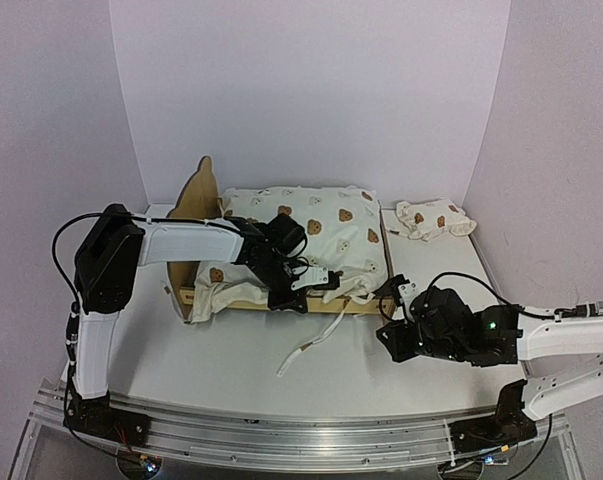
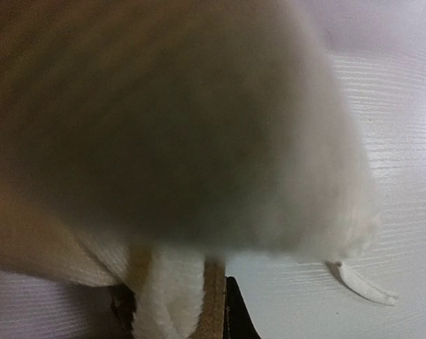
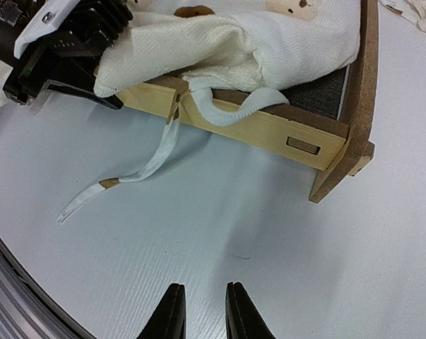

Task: Set up the pet bed

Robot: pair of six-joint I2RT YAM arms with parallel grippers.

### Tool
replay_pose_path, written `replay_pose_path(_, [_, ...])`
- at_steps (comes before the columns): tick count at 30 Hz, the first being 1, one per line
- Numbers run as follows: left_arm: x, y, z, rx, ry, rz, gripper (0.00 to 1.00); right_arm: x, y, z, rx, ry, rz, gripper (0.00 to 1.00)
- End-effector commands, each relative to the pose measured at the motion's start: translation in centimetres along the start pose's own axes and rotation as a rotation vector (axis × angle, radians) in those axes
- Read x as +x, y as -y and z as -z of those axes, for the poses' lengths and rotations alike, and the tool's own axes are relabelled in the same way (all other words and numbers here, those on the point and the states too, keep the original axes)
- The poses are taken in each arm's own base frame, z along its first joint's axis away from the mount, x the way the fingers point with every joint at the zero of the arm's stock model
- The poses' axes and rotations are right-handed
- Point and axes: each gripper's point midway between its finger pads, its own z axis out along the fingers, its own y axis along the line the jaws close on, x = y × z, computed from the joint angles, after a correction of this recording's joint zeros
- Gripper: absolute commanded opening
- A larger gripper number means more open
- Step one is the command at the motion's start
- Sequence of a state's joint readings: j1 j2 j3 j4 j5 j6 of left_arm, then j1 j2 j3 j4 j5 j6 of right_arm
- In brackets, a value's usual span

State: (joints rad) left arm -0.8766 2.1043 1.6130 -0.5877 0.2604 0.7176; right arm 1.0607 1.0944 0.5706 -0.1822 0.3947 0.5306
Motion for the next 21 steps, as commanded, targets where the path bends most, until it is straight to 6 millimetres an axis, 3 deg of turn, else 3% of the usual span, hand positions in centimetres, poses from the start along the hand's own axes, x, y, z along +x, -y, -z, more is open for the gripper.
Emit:
replay_pose_path(1, [-2.5,-0.9,2.2,-0.016,0.030,0.036,0.00,-1.7,-1.2,0.6,-0.040,0.031,0.004,0.22])
replay_pose_path(6, [-6.7,-1.3,7.4,0.014,0.091,0.111,0.00,-1.9,-0.2,1.1,-0.028,0.059,-0.003,0.22])
replay_pose_path(11, [-10.1,0.2,12.4,0.090,0.172,0.165,0.00,-3.7,0.0,2.0,-0.014,0.115,0.040,0.26])
replay_pose_path(17, [-12.6,1.8,15.6,0.097,0.217,0.131,0.00,-6.7,0.8,1.8,0.034,0.220,0.063,0.31])
replay_pose_path(21, [-13.8,1.9,16.6,0.086,0.242,0.125,0.00,-9.1,1.5,0.9,0.083,0.354,0.051,0.34])
